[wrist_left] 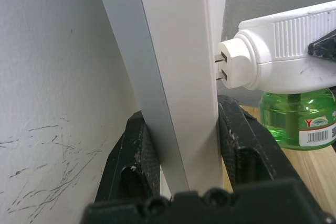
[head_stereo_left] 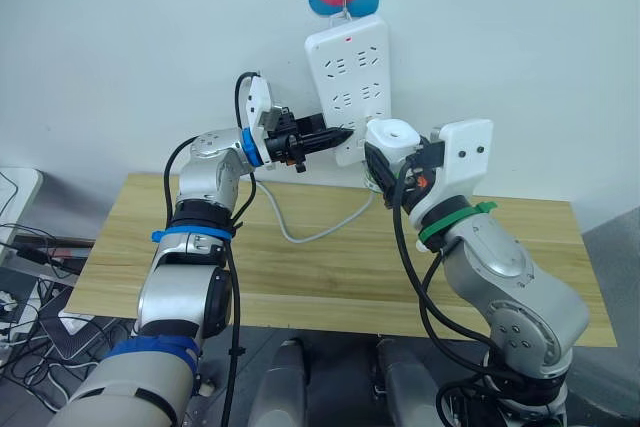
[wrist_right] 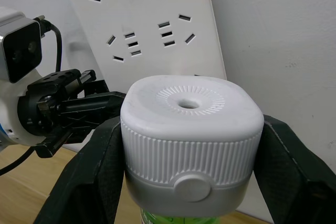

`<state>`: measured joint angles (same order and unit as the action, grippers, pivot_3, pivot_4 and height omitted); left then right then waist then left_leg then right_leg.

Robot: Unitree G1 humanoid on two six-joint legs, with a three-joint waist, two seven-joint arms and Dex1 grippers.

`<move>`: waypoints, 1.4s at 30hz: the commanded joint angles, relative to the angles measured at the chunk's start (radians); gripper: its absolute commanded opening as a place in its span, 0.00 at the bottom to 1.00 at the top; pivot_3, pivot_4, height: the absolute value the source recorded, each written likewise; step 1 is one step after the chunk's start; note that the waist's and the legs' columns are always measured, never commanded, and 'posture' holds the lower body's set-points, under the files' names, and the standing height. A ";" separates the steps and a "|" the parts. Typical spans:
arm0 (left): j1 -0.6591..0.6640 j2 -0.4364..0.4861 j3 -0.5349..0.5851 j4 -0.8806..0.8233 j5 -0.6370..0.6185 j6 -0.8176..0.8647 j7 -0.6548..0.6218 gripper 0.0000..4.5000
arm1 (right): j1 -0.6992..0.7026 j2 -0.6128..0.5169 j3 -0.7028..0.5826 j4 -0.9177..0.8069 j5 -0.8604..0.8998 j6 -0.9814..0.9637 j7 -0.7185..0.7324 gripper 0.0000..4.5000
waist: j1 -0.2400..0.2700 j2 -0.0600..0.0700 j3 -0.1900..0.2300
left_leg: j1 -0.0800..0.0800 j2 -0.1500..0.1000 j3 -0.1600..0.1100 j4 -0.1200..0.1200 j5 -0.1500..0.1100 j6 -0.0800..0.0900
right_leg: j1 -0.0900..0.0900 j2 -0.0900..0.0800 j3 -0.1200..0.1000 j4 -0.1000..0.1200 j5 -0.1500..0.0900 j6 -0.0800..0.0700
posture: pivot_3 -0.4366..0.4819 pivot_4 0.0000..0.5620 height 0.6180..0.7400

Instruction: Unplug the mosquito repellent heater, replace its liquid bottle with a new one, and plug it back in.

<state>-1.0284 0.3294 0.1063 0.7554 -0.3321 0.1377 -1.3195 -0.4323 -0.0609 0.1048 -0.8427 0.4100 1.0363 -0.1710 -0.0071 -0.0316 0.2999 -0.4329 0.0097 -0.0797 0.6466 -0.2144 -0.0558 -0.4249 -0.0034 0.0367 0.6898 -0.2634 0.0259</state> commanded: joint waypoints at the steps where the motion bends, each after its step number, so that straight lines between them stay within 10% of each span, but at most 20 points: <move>1: 0.000 0.006 -0.009 -0.030 -0.009 -0.015 -0.015 0.29 | -0.020 0.009 -0.010 -0.038 -0.006 -0.024 0.015 0.68 | 0.000 0.000 0.000 | 0.000 0.000 0.000 0.000 0.000 0.000 | 0.000 0.000 0.000 0.000 0.000 0.000 | 0.61 0.42 1.00; 42: 0.016 -0.012 -0.023 -0.090 -0.050 0.078 -0.076 0.29 | -0.081 0.038 0.073 0.283 -0.229 -0.248 0.072 0.68 | -0.022 0.000 0.000 | 0.003 0.001 0.000 0.000 0.003 -0.001 | -0.001 0.001 0.001 0.009 0.000 0.000 | 0.61 0.47 1.00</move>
<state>-1.0107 0.3477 0.1201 0.7350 -0.3325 0.1894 -1.3079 -0.4749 -0.0302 0.2003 -0.6139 0.2200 0.8113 -0.0863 -0.0289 -0.0316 0.3000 -0.4296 0.0102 -0.0800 0.6469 -0.2114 -0.0573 -0.4261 -0.0025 0.0372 0.6991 -0.2632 0.0253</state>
